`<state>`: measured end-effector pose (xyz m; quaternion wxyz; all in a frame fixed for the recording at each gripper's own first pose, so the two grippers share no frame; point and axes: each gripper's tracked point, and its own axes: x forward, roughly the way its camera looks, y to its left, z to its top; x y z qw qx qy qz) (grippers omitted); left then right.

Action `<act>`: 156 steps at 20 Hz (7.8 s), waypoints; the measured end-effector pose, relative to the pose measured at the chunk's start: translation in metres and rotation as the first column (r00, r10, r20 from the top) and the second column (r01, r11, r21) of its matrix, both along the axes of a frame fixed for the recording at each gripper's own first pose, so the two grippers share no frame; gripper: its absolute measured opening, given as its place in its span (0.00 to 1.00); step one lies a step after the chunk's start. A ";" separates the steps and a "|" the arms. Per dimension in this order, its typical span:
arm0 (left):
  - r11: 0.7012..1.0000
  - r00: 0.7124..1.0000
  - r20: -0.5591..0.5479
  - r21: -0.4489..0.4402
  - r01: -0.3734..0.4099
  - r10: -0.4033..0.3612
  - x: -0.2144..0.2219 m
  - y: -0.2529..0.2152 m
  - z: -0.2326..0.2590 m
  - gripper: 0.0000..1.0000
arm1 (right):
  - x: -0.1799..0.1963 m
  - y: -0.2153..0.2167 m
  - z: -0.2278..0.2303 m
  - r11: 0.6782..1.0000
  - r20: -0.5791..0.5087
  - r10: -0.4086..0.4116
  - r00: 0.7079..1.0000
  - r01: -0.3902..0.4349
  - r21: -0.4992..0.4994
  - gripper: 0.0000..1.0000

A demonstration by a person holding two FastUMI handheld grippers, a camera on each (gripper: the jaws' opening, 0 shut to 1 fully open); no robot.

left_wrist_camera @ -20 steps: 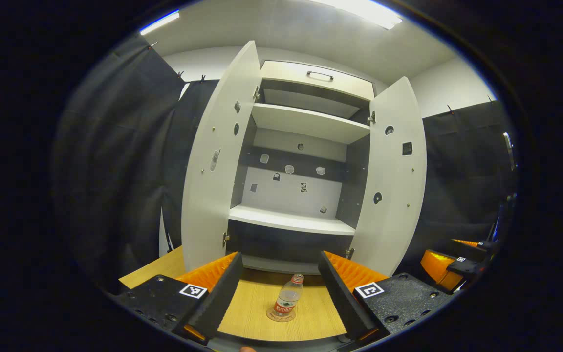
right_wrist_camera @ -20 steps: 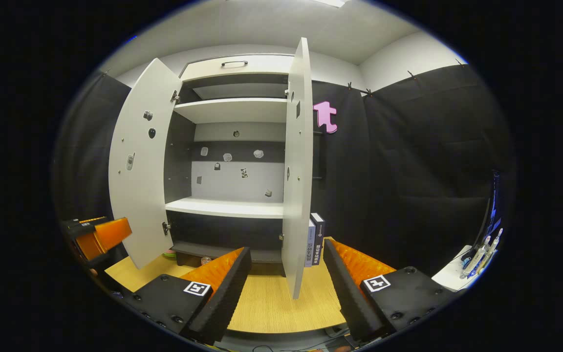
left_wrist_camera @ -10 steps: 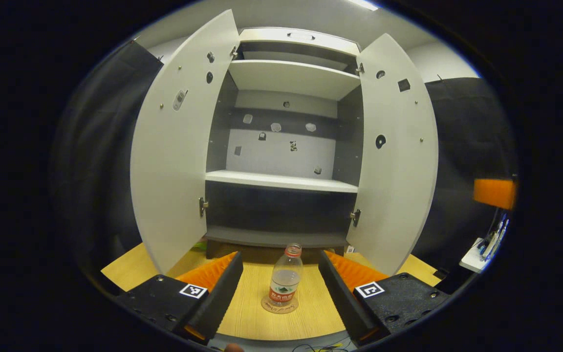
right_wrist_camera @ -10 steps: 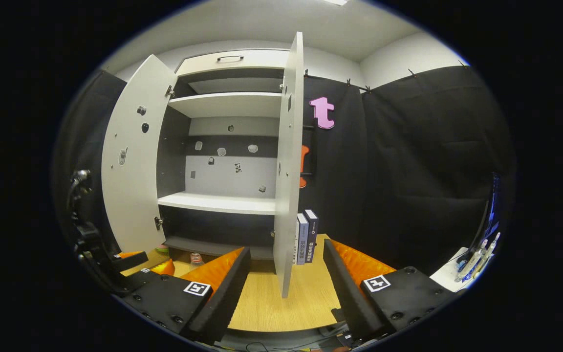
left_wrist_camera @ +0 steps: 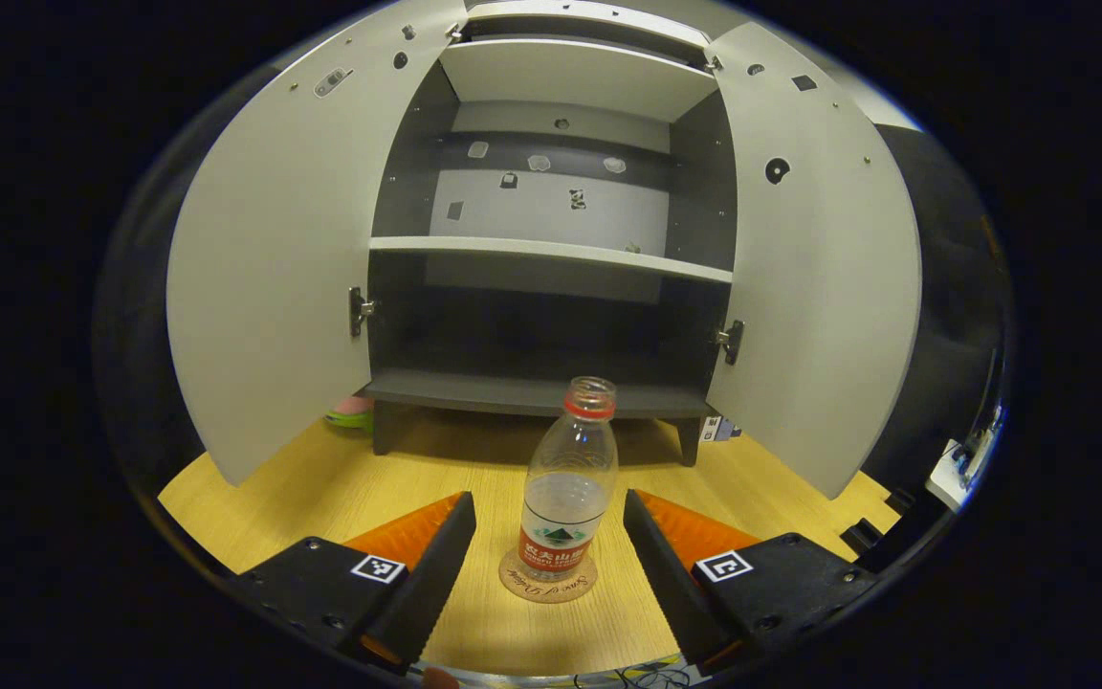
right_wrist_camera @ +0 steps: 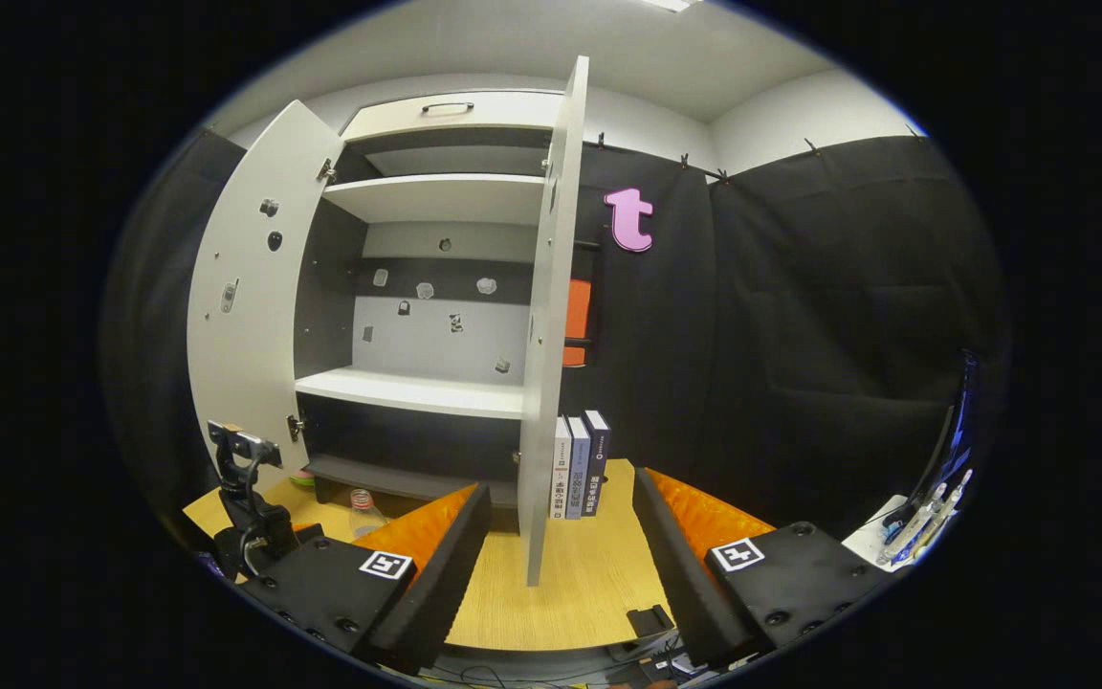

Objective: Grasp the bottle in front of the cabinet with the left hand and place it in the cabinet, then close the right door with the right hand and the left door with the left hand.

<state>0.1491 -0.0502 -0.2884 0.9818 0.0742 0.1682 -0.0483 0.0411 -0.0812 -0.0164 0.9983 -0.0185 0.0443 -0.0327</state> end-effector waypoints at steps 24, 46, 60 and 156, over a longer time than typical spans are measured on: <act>1.000 0.999 -0.050 0.019 0.020 -0.019 0.030 -0.031 0.047 0.78 | 0.027 -0.042 -0.037 1.000 -0.073 0.006 0.997 -0.004 0.017 0.98; 0.995 0.988 0.115 0.003 0.103 -0.102 0.171 -0.112 0.268 0.77 | 0.028 -0.086 -0.032 0.995 -0.017 -0.060 0.998 0.061 0.080 0.97; 0.998 0.998 0.035 0.043 0.046 -0.047 0.272 -0.114 0.234 0.77 | 0.017 -0.130 -0.039 0.981 -0.035 -0.185 0.982 0.187 0.059 0.97; 0.930 0.870 0.335 -0.055 -0.364 0.361 -0.156 0.222 0.375 0.95 | 0.221 0.137 -0.018 0.933 -0.010 0.325 0.946 -0.318 0.170 0.96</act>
